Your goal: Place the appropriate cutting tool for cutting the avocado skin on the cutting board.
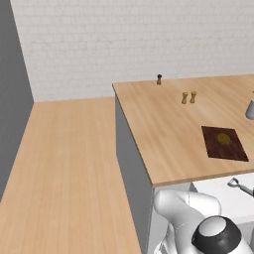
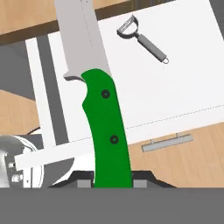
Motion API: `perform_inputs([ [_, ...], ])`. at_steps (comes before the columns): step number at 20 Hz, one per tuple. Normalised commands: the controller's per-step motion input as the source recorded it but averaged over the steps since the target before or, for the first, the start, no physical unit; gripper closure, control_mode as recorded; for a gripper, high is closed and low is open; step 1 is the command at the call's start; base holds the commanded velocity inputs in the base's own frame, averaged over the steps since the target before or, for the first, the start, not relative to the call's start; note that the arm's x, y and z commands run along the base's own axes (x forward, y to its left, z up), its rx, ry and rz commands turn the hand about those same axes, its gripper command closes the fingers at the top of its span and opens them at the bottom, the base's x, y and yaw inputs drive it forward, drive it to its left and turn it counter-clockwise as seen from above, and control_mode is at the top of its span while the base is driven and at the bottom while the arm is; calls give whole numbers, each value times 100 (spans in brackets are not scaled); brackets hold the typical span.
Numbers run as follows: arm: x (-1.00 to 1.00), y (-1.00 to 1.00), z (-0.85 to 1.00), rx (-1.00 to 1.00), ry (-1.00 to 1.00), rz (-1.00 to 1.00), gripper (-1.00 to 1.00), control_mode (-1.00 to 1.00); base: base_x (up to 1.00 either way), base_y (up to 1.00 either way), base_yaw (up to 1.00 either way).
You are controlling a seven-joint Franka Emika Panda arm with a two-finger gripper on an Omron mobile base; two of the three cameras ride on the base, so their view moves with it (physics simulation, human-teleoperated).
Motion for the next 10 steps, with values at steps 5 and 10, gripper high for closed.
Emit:
perform_inputs([
  [5,100,-6,45,4,-1,-5,100,-100,0,0,0],
  [10,100,-42,5,1,1,-17,100,-100,0,0,0],
])
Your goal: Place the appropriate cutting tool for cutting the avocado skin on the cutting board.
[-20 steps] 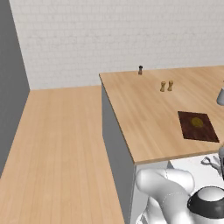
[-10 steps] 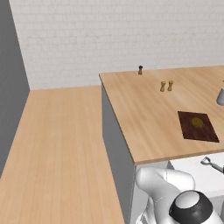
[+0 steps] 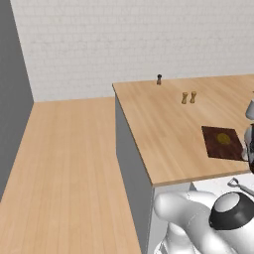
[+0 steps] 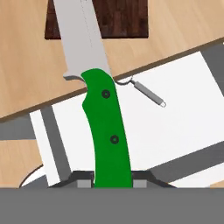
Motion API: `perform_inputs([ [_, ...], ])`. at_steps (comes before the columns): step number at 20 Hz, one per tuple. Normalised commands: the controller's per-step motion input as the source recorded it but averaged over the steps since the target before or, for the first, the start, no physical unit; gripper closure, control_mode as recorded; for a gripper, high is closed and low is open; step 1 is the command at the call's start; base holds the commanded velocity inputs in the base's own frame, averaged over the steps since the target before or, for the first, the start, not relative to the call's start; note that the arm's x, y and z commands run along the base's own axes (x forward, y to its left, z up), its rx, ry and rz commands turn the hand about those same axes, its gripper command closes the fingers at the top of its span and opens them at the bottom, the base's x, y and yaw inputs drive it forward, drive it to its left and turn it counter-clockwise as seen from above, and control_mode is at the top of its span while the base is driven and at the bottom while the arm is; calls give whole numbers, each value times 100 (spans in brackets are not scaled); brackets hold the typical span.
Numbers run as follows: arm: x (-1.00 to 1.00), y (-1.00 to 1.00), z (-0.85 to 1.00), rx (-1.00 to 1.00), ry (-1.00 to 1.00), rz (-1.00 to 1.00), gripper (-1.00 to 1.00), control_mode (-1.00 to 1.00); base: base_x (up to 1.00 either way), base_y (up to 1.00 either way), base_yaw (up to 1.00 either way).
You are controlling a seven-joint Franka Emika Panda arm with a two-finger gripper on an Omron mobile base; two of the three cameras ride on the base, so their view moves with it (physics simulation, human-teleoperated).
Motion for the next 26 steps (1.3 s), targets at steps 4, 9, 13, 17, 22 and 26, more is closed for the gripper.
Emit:
perform_inputs([
  [4,66,-19,-1,4,10,-30,100,-100,0,0,0],
  [9,47,-4,-22,10,0,-24,100,-100,0,0,0],
  [13,29,-36,-37,14,0,-16,100,-100,0,0,0],
  [17,59,-27,-48,4,0,-9,100,-100,0,0,0],
  [22,68,-7,-20,0,0,-4,100,-100,0,0,0],
  [26,45,-11,-20,0,0,-1,100,-100,0,0,0],
])
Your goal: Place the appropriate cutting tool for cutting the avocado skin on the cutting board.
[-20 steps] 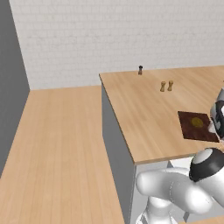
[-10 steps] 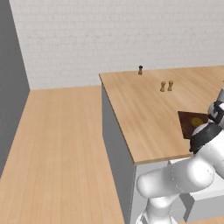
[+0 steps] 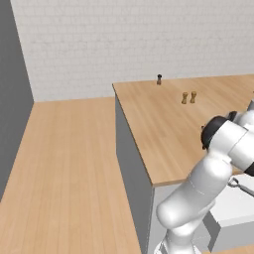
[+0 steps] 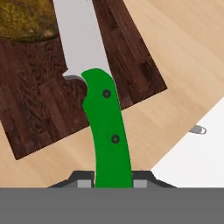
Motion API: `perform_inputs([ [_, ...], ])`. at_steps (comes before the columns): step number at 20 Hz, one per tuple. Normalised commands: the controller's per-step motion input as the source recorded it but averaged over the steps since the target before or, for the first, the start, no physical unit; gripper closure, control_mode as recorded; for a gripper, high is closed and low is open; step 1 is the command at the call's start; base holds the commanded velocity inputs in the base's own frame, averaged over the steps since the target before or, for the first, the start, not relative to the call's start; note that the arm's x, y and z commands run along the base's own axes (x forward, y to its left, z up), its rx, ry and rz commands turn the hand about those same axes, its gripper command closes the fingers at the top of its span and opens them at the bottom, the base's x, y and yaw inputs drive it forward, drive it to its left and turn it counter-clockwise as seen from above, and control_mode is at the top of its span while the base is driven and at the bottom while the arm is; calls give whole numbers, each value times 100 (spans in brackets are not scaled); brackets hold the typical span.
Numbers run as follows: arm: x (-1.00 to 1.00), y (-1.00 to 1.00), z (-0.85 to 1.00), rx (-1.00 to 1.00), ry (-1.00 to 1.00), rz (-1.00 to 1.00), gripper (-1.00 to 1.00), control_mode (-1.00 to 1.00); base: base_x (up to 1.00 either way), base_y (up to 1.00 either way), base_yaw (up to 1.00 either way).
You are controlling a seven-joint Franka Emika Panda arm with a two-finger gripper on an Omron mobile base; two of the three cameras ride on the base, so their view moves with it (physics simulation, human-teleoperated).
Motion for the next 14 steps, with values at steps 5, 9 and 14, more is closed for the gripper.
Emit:
perform_inputs([
  [5,43,-10,-28,0,0,0,100,-100,0,0,0],
  [9,43,-10,-30,0,0,0,100,-100,0,0,0],
  [14,39,-21,-24,0,0,0,100,-100,0,0,0],
])
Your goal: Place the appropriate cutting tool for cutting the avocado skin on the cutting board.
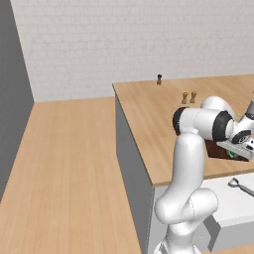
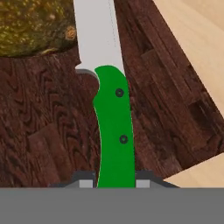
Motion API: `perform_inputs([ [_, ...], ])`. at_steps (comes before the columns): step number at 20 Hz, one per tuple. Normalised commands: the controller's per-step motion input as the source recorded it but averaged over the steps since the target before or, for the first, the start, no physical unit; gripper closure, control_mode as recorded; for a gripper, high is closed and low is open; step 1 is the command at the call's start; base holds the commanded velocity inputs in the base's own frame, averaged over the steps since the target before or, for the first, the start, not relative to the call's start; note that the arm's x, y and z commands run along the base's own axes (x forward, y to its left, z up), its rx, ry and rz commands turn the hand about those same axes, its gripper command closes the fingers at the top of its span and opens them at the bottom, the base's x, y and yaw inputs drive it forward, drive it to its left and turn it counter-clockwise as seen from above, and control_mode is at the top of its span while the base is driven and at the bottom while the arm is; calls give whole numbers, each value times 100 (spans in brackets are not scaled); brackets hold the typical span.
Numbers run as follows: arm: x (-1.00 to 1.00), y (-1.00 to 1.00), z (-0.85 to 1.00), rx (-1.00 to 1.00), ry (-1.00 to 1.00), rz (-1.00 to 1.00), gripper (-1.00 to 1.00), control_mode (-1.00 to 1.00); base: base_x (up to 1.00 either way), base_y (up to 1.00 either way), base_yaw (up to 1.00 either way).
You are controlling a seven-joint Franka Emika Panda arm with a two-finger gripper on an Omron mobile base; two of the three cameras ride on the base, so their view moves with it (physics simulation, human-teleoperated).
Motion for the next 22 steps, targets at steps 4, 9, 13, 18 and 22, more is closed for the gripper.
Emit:
perform_inputs([
  [4,36,-31,-9,0,0,0,100,-100,0,0,0],
  [9,28,-9,-12,0,0,0,100,-100,0,0,0],
  [13,13,0,-29,0,0,0,100,-100,0,0,0],
  [18,0,5,-37,0,0,0,-100,-100,0,0,0],
  [22,11,0,-16,0,0,0,-100,-100,0,0,0],
])
